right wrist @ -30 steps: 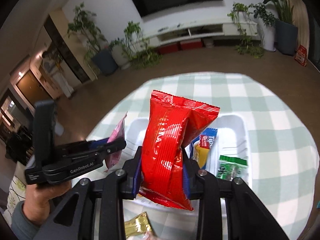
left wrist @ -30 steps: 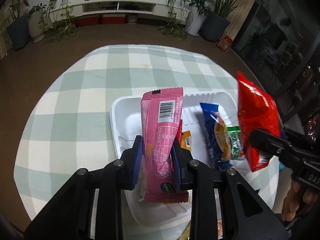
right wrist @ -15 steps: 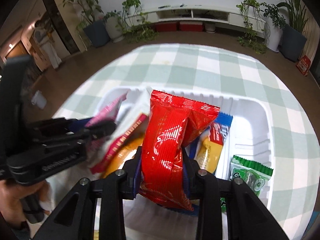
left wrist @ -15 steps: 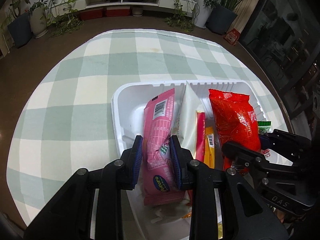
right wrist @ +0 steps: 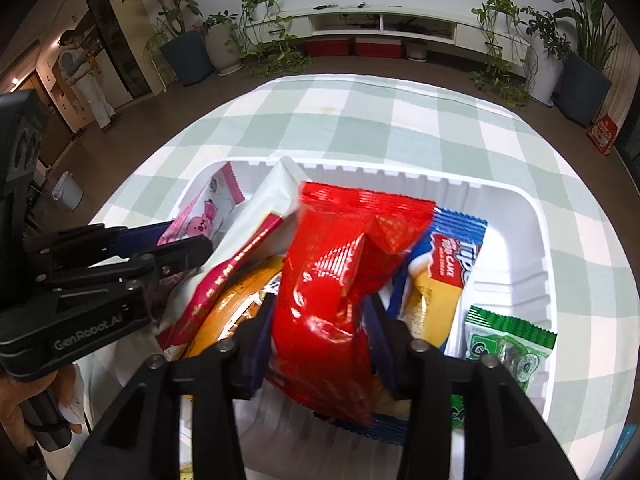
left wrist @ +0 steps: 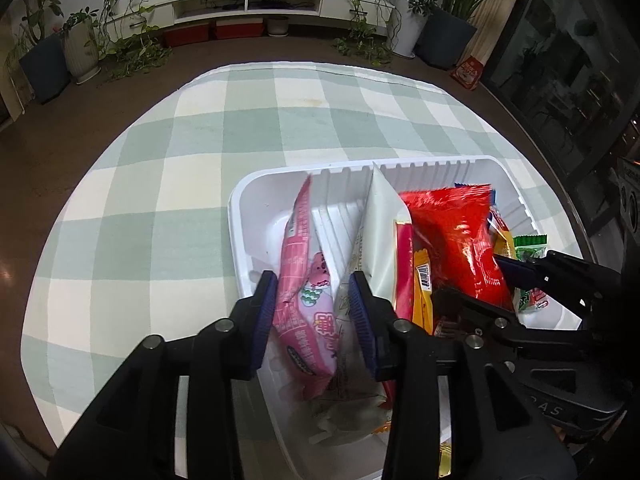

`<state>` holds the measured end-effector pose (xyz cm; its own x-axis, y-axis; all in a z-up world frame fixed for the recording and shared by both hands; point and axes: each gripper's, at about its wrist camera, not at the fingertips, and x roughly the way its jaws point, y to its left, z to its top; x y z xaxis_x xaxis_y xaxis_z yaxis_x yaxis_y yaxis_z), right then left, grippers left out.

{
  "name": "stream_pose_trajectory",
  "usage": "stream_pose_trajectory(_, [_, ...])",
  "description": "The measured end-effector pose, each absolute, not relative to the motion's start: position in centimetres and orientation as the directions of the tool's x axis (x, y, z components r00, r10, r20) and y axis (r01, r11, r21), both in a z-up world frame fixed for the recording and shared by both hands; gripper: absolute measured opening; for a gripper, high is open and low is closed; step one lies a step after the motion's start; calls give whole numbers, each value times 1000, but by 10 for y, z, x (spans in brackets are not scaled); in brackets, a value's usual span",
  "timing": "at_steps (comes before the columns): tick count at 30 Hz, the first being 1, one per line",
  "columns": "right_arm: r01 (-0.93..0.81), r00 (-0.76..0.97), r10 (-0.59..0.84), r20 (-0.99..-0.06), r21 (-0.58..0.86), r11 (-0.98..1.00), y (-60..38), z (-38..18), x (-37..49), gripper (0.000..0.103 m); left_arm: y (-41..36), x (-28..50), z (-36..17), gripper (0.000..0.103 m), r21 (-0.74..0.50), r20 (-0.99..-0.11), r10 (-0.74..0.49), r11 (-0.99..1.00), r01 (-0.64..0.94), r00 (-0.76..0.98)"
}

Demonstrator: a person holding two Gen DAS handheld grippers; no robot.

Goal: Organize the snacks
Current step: 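Withdraw both grippers from the tray toward the remaining snacks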

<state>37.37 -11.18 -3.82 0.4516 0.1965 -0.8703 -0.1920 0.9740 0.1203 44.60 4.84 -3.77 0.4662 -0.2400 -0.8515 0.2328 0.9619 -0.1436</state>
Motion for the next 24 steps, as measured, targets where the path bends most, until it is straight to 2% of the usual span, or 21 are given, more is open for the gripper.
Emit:
stream_pose_trajectory(1, [-193, 452, 196, -870, 119, 974, -112, -38, 374, 54, 47, 445, -37, 38, -140, -851, -237, 962, 232, 468])
stream_pose_trajectory(3, [-194, 453, 196, -870, 119, 974, -113, -36, 374, 58, 46, 444, -33, 51, -147, -845, -247, 960, 239, 474])
stream_pose_trajectory(6, [-195, 464, 188, -866, 107, 975, -115, -31, 374, 65, 46, 440, -26, 61, -136, -836, -236, 964, 230, 494])
stream_pose_trajectory(8, [-203, 474, 180, -862, 92, 975, -116, -28, 373, 70, 48, 437, -23, 83, -153, -832, -250, 961, 229, 495])
stream_pose_trajectory(12, [-227, 495, 177, -851, 70, 971, -120, -13, 366, 71, 55, 426, -9, 86, -174, -818, -265, 960, 219, 510])
stream_pose_trajectory(14, [-236, 524, 190, -830, 73, 969, -126, 3, 359, 72, 57, 418, -1, 94, -174, -808, -267, 960, 220, 525])
stream_pose_trajectory(17, [-247, 569, 254, -782, 132, 960, -142, 30, 344, 82, 59, 397, 10, 101, -177, -787, -291, 951, 251, 545])
stream_pose_trajectory(20, [-269, 619, 345, -706, 221, 937, -167, 58, 319, 95, 59, 370, 19, 102, -169, -769, -312, 941, 294, 558])
stream_pose_trajectory(24, [-257, 676, 416, -608, 334, 907, -207, 82, 273, 101, 62, 326, 28, 102, -170, -730, -337, 932, 320, 594])
